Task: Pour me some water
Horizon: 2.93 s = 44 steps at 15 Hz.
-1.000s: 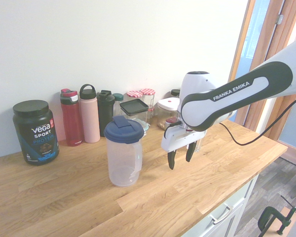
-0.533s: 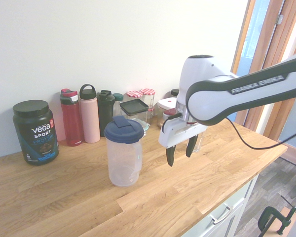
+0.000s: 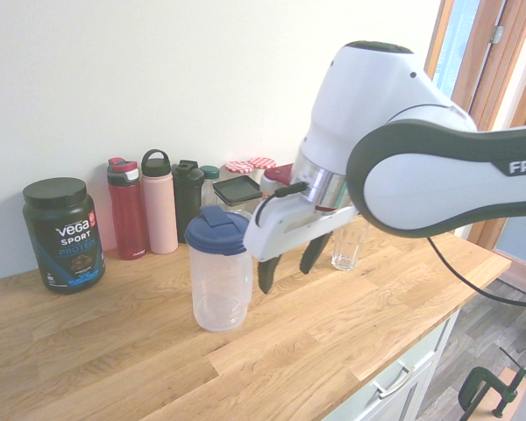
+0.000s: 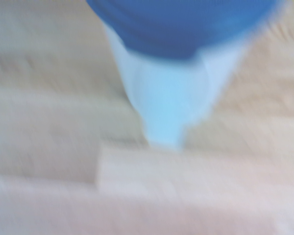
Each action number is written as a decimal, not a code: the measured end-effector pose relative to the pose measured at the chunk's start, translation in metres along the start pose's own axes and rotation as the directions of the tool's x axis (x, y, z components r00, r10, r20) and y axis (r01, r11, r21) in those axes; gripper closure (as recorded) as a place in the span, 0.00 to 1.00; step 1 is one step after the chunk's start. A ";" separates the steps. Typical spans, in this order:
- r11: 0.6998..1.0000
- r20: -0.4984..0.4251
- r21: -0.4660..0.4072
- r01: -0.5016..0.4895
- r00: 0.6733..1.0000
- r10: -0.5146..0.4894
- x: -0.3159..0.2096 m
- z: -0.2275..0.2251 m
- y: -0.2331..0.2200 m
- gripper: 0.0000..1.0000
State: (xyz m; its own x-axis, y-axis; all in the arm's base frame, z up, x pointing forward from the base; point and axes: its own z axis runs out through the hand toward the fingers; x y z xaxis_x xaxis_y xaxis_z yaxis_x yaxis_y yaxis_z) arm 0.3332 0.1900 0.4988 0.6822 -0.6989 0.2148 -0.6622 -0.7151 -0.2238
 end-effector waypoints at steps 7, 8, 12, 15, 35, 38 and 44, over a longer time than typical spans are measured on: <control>0.999 -0.102 -0.005 -0.041 0.994 0.041 0.019 0.059 -0.040 1.00; 0.999 -0.101 -0.002 -0.045 0.994 0.045 0.020 0.062 -0.043 1.00; 0.999 -0.095 0.012 -0.043 0.994 0.044 0.021 0.066 -0.050 1.00; 0.999 -0.096 0.020 -0.040 0.994 0.042 0.023 0.063 -0.054 1.00; 1.000 -0.053 0.026 -0.001 0.999 0.002 0.037 -0.002 -0.021 1.00; 0.995 0.006 -0.015 0.099 0.995 -0.099 0.047 -0.051 0.038 1.00; 0.974 0.111 0.008 0.227 0.968 -0.227 0.103 -0.090 0.189 1.00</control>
State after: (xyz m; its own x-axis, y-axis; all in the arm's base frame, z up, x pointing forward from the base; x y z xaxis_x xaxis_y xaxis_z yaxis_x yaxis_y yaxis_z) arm 0.2499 -0.0179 0.5640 0.8447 -0.5129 0.1528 -0.4873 -0.8552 -0.1764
